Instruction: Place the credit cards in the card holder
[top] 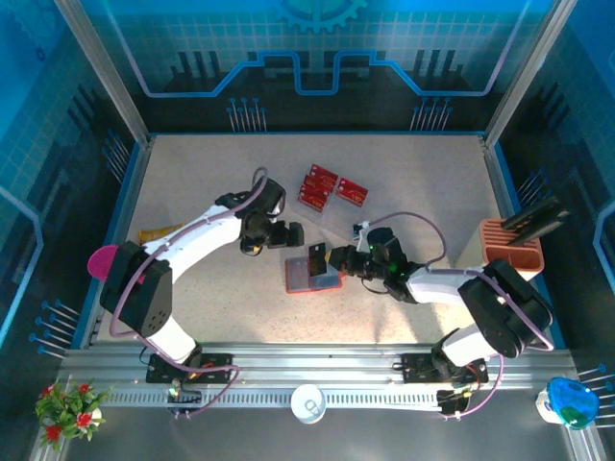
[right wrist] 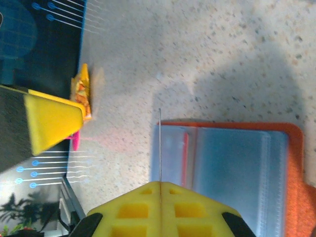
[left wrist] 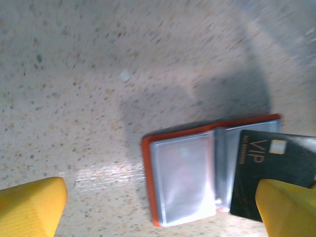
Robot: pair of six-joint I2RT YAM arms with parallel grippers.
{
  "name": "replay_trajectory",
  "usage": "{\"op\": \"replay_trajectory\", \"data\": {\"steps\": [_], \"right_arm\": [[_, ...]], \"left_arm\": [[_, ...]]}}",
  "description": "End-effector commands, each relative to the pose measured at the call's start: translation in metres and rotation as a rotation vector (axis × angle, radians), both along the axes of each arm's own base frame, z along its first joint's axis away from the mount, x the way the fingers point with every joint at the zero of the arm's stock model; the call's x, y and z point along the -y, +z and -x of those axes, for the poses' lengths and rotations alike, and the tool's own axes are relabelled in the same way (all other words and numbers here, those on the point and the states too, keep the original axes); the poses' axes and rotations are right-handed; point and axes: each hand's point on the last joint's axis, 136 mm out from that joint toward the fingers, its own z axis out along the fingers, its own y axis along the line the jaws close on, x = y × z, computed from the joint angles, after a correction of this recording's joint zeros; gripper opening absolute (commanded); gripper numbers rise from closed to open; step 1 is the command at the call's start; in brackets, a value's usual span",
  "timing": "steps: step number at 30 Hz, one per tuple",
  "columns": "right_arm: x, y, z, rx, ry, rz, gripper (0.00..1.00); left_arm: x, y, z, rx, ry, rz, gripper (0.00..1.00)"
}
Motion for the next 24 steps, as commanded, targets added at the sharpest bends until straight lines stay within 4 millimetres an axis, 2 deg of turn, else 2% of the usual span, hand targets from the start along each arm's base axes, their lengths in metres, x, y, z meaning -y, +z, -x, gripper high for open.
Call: {"op": "replay_trajectory", "data": {"steps": [1,6,10,17,20,24], "right_arm": [[-0.002,0.028,-0.009,0.033,-0.002,-0.050,0.00],[0.001,0.041,-0.013,0.036,-0.014,-0.096,0.00],[-0.001,0.062,-0.021,0.045,-0.035,-0.178,0.00],[-0.005,0.100,-0.040,0.057,-0.077,-0.356,0.00],[-0.007,0.114,-0.046,0.062,-0.083,-0.420,0.00],[-0.012,0.132,-0.052,0.074,-0.073,-0.476,0.00]], "left_arm": [[0.019,0.027,-0.001,-0.018,0.009,0.160,0.99],[0.035,0.042,-0.006,-0.010,0.004,0.280,0.99],[0.048,0.062,-0.014,0.020,0.012,0.413,0.99],[0.051,0.092,-0.033,0.073,0.081,0.614,0.98],[0.049,0.100,-0.039,0.091,0.102,0.678,0.94],[0.047,0.109,-0.045,0.111,0.119,0.744,0.84]]}}
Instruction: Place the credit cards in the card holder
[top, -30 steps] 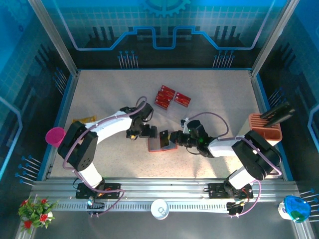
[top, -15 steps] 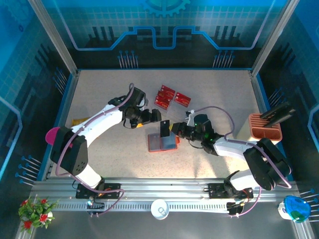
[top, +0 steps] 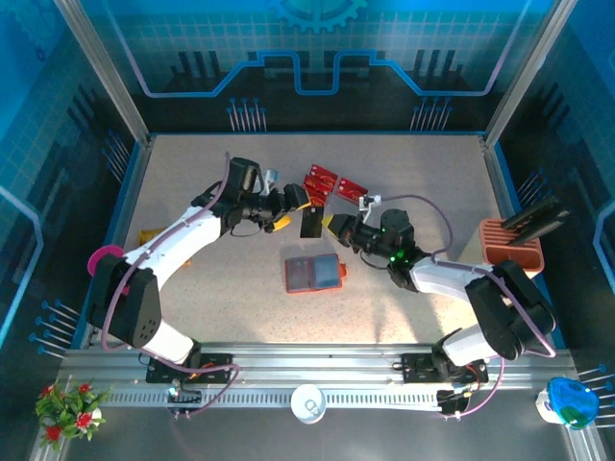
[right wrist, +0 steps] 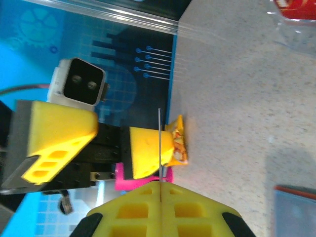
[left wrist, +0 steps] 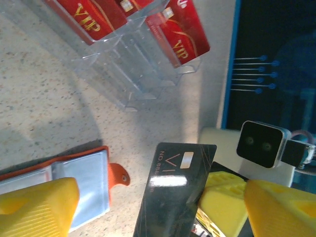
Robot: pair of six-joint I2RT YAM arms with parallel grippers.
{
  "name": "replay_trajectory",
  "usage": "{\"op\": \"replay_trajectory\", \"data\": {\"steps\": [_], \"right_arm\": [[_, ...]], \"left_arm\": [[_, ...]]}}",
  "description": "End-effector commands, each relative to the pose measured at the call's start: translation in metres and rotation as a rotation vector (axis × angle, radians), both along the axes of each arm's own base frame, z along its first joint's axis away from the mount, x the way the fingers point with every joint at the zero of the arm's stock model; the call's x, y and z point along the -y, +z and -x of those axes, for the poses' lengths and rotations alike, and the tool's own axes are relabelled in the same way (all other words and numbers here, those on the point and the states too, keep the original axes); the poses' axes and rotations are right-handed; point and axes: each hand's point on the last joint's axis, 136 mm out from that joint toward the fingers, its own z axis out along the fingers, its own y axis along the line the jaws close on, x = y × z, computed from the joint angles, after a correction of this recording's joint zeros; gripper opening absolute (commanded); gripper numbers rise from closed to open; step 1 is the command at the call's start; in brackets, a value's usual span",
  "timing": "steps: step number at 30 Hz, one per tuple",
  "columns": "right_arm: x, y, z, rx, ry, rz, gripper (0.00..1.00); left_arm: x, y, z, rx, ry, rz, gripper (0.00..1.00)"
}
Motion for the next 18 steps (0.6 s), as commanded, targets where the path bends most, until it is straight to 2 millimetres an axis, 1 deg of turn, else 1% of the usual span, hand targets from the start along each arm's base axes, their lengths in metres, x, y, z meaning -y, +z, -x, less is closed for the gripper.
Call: {"op": "replay_trajectory", "data": {"steps": [1,6,8,12,15,17,18], "right_arm": [[-0.004,0.037,-0.010,0.055,0.008,-0.104,0.00],[-0.009,0.049,-0.013,0.065,0.028,-0.140,0.00],[-0.011,0.049,-0.014,0.060,0.033,-0.144,0.00],[-0.012,0.045,-0.014,0.047,0.041,-0.144,0.00],[-0.012,0.044,-0.013,0.043,0.044,-0.140,0.00],[-0.012,0.043,-0.013,0.039,0.045,-0.139,0.00],[-0.013,0.043,-0.013,0.041,0.046,-0.139,0.00]], "left_arm": [[0.005,0.026,-0.002,0.043,-0.004,0.117,0.81],[0.007,0.032,-0.005,0.061,-0.002,0.145,0.68],[0.007,0.034,-0.006,0.068,0.001,0.157,0.64],[0.008,0.038,-0.006,0.079,0.004,0.177,0.51],[0.008,0.039,-0.005,0.080,0.008,0.186,0.39],[0.009,0.040,-0.004,0.086,0.004,0.195,0.33],[0.009,0.041,-0.004,0.087,0.002,0.200,0.28]]}}
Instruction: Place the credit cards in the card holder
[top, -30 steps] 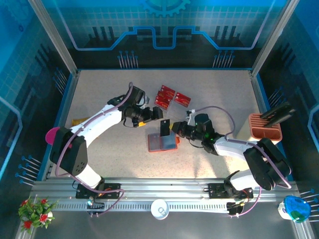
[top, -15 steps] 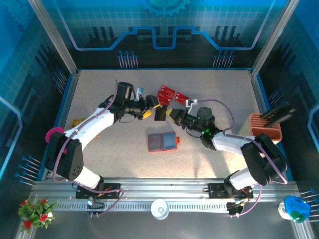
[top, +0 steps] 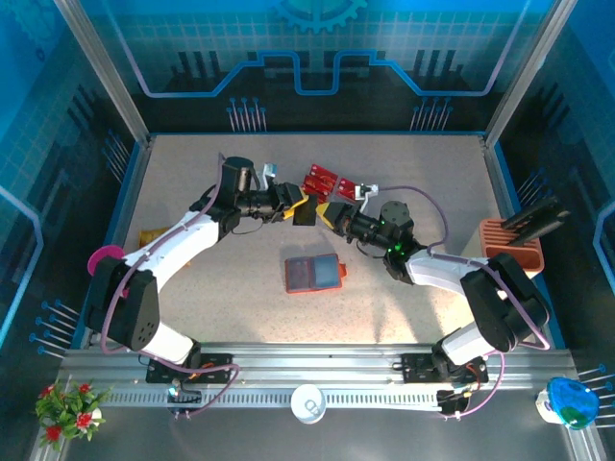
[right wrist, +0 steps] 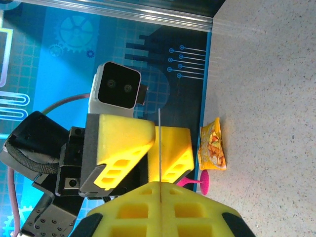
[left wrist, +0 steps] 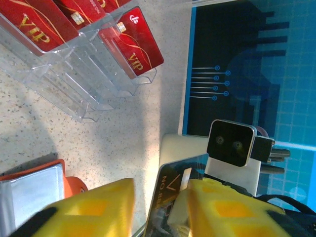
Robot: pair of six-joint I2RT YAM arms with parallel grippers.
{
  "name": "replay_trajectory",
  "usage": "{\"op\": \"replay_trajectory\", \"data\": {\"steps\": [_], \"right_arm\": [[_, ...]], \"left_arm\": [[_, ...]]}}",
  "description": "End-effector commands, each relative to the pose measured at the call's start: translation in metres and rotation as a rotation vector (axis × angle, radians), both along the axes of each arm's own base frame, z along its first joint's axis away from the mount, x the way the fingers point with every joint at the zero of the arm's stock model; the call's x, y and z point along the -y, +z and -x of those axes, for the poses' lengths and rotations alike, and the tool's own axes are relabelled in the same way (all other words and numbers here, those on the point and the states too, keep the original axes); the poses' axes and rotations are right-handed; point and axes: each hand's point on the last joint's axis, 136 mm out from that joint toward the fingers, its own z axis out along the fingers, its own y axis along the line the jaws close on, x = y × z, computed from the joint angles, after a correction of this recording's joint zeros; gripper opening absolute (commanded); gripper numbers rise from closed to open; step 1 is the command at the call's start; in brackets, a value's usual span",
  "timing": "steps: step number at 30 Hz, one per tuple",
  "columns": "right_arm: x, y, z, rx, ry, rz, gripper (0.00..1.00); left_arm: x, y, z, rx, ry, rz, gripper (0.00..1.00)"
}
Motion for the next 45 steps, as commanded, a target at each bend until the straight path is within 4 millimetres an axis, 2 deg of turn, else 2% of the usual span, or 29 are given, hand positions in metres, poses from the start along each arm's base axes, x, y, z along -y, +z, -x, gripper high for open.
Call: {"op": "replay_trajectory", "data": {"steps": [1,3,7,12,14,17,23,28,32,33,34,35,36,37,38,42,45], "right_arm": [[-0.001,0.013,-0.004,0.036,0.008,-0.027,0.00],[-0.001,0.012,-0.004,0.034,0.009,-0.025,0.00],[-0.002,0.013,-0.005,0.037,0.013,-0.023,0.00],[-0.003,0.015,-0.006,0.044,0.012,-0.012,0.32],[-0.003,0.015,-0.006,0.046,0.014,-0.006,0.39],[-0.003,0.014,-0.007,0.044,0.015,-0.002,0.41],[-0.008,0.017,-0.009,0.047,0.030,-0.009,0.35],[-0.012,0.022,-0.012,0.057,0.042,-0.017,0.21],[-0.014,0.024,-0.012,0.062,0.056,-0.025,0.00],[-0.014,0.024,-0.012,0.063,0.058,-0.027,0.00],[-0.012,0.024,-0.011,0.065,0.058,-0.028,0.00],[-0.010,0.022,-0.010,0.065,0.060,-0.026,0.00],[-0.005,0.018,-0.008,0.060,0.055,-0.018,0.00],[0.001,0.012,-0.007,0.055,0.050,-0.005,0.00],[0.008,0.005,-0.006,0.048,0.039,0.016,0.00],[0.034,-0.039,0.009,0.023,0.027,0.193,0.00],[0.043,-0.067,0.025,0.027,0.059,0.363,0.00]], "left_arm": [[0.001,0.017,0.006,0.045,-0.021,0.046,0.24],[0.002,0.018,0.006,0.052,-0.022,0.052,0.19],[0.004,0.022,0.006,0.061,-0.029,0.059,0.02],[0.005,0.028,0.006,0.081,-0.029,0.070,0.00],[0.005,0.030,0.006,0.087,-0.027,0.072,0.00],[0.005,0.032,0.006,0.091,-0.026,0.076,0.00],[0.006,0.030,0.008,0.090,-0.029,0.077,0.00],[0.006,0.027,0.010,0.084,-0.032,0.075,0.00],[0.007,0.024,0.012,0.077,-0.035,0.071,0.00],[0.007,0.022,0.013,0.071,-0.036,0.064,0.06],[0.005,0.019,0.013,0.065,-0.033,0.053,0.25],[0.003,0.016,0.014,0.061,-0.031,0.032,0.51],[0.000,0.012,0.015,0.057,-0.028,0.003,0.71],[-0.004,0.007,0.017,0.047,-0.023,-0.031,0.89],[-0.008,0.001,0.019,0.043,-0.022,-0.067,0.99],[-0.023,-0.035,0.035,-0.019,-0.049,-0.217,0.99],[-0.032,-0.070,0.052,-0.084,-0.102,-0.356,0.99]]}}
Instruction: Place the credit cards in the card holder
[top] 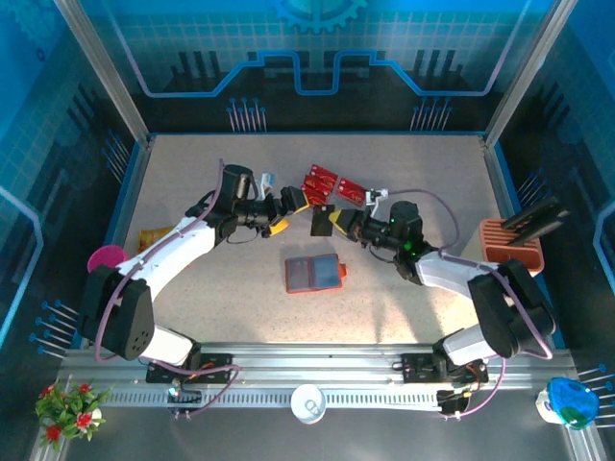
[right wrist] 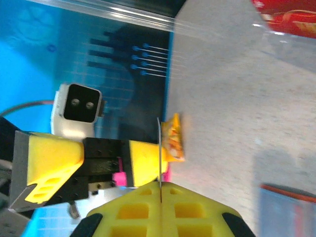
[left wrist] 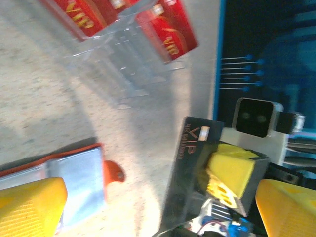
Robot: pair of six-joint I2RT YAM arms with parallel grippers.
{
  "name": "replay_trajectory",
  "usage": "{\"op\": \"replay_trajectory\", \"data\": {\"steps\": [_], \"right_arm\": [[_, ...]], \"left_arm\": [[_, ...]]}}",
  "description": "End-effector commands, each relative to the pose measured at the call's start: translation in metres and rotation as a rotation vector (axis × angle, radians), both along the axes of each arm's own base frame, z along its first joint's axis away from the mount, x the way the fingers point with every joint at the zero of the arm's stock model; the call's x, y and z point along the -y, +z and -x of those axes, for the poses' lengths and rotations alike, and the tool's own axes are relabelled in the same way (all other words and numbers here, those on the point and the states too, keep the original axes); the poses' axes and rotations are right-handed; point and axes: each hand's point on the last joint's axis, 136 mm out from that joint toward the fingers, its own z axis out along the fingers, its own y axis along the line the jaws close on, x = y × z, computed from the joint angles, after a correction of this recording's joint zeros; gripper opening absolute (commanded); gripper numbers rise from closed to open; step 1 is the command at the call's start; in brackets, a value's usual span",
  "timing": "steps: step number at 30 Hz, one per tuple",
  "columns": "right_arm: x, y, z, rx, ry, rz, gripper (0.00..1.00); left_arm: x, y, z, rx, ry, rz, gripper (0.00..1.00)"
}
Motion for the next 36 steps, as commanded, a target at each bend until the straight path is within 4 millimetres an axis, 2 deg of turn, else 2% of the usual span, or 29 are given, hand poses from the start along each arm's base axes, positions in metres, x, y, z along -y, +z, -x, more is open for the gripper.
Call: {"op": "replay_trajectory", "data": {"steps": [1,6,11,20,30,36], "right_arm": [[0.009,-0.032,0.022,0.040,0.066,0.220,0.00],[0.010,-0.060,0.034,0.039,0.085,0.309,0.00],[-0.003,-0.076,0.039,0.054,0.103,0.361,0.00],[-0.024,-0.099,0.040,0.055,0.102,0.389,0.00],[-0.022,-0.111,0.037,0.058,0.080,0.416,0.00],[-0.024,-0.116,0.035,0.054,0.077,0.407,0.00]], "left_arm": [[-0.018,-0.049,0.032,-0.095,-0.079,-0.228,0.99],[-0.027,-0.097,0.064,-0.166,-0.161,-0.434,0.99],[-0.034,-0.121,0.082,-0.180,-0.203,-0.549,0.99],[-0.040,-0.146,0.099,-0.202,-0.254,-0.646,0.99],[-0.038,-0.161,0.099,-0.215,-0.292,-0.688,0.99],[-0.046,-0.170,0.103,-0.245,-0.298,-0.752,0.99]]}}
